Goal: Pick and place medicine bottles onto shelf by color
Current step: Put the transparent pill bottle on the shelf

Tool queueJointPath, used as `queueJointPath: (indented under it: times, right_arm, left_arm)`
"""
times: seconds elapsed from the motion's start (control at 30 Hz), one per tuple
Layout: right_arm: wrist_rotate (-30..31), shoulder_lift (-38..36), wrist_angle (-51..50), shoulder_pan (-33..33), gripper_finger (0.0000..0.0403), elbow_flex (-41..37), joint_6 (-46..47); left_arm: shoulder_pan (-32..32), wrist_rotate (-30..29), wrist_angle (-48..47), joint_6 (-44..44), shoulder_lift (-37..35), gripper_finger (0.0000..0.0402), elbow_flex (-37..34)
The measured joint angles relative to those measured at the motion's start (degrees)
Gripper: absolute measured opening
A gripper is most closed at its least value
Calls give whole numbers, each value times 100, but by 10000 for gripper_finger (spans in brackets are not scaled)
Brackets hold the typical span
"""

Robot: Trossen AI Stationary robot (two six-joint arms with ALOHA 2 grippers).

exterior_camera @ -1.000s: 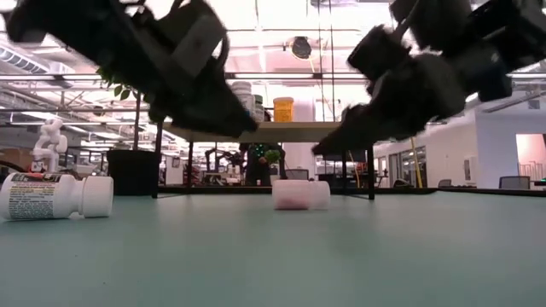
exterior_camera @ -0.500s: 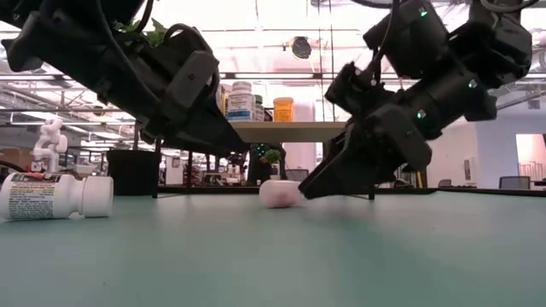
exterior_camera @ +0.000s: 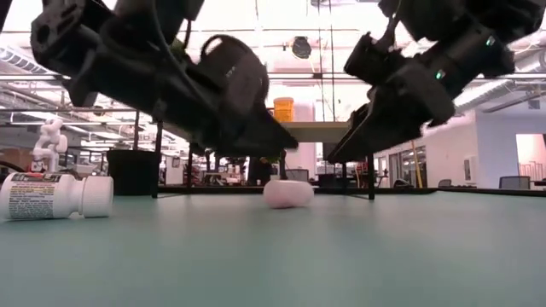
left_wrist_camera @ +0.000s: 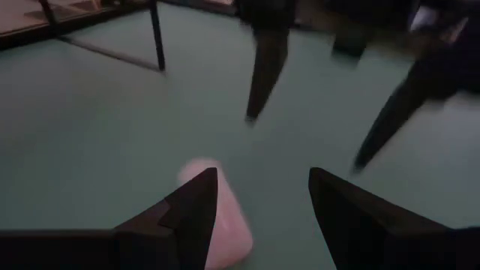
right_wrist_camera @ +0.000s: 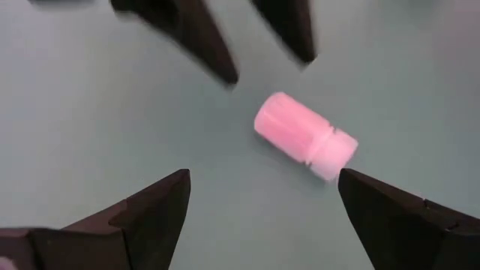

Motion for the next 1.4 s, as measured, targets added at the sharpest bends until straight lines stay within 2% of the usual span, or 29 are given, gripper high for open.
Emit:
queueJointPath:
  times: [0.13,0.3,0.6,0.8,1.1,1.4]
  right_arm:
    - [-10,-447,-4,58,336,-208,83]
    - [-21,-729,869,145,336,-786,273]
    - [-24,-796,2256,191,336,-1794,764]
    - [-22,-796,2713,191,336,-1886,766]
    - [-20,-796,2862,191,336,-1884,749]
    - [-13,-796,2858,191,336,-1884,615]
  left_arm:
    - [21,-127,-482,170,472,212,349]
    - [131,-475,-1329,-98,699,212,562]
    - [392,-361,-1510,-437,642,212,564]
    - [492,-103,-1647,-545,636,206,564]
    - [473,38,-1763,-415,620,146,569]
    - [449,87,-1597,-420,622,158,562]
